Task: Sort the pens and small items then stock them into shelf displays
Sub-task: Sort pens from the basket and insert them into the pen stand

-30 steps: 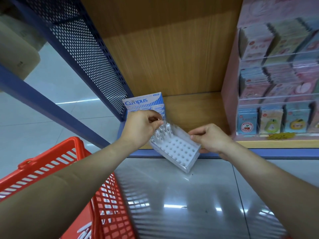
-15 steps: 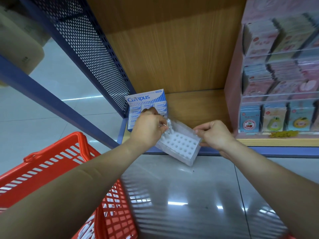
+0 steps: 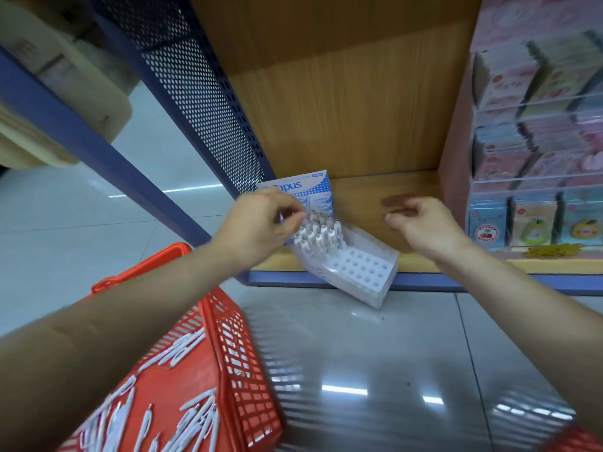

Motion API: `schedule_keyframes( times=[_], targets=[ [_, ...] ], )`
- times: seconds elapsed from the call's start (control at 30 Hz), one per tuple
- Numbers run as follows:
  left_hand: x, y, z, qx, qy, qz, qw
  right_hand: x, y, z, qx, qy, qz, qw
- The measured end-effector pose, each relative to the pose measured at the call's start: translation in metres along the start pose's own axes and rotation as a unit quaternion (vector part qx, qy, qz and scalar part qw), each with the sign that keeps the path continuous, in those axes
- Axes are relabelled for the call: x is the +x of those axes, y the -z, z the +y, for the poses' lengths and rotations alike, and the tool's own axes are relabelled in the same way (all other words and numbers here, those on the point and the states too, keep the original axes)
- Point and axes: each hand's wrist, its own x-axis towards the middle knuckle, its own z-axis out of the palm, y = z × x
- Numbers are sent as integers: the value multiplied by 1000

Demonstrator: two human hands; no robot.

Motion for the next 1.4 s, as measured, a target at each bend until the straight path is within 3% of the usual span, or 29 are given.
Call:
schedule_keyframes(
  times=[0.07, 0.2, 0.37, 0.57, 0.73, 0.83, 1.1, 1.23, 1.4],
  targets=[
    [-11, 31, -5, -5, -7, -1, 1000, -8, -2, -24, -1, 24, -23, 999],
    [-46, 79, -38, 14, 11, -40, 999, -28, -19, -87, -43, 71, -174, 981],
    [-108, 106, -89, 57, 41, -44, 997, -60, -64, -165, -152, 152, -334, 918],
    [-195, 96, -158, 31, 115, -5, 993, -100, -171, -195, -254, 188, -418, 852],
    [-264, 72, -220, 41, 184, -46, 981, -118, -274, -161, -351, 219, -435, 800],
    [-299, 51, -253, 48, 222, -116, 967, -122, -321, -128, -422, 251, -427, 760],
    [-365, -29, -310, 107, 352, -261, 892, -116, -395, -23, -502, 217, -408, 731],
    [-376, -61, -311, 123, 392, -271, 871, -117, -412, 15, -551, 213, -385, 709],
    [-367, -71, -290, 44, 462, -199, 863, -121, -425, 29, -617, 234, -307, 686]
  ],
)
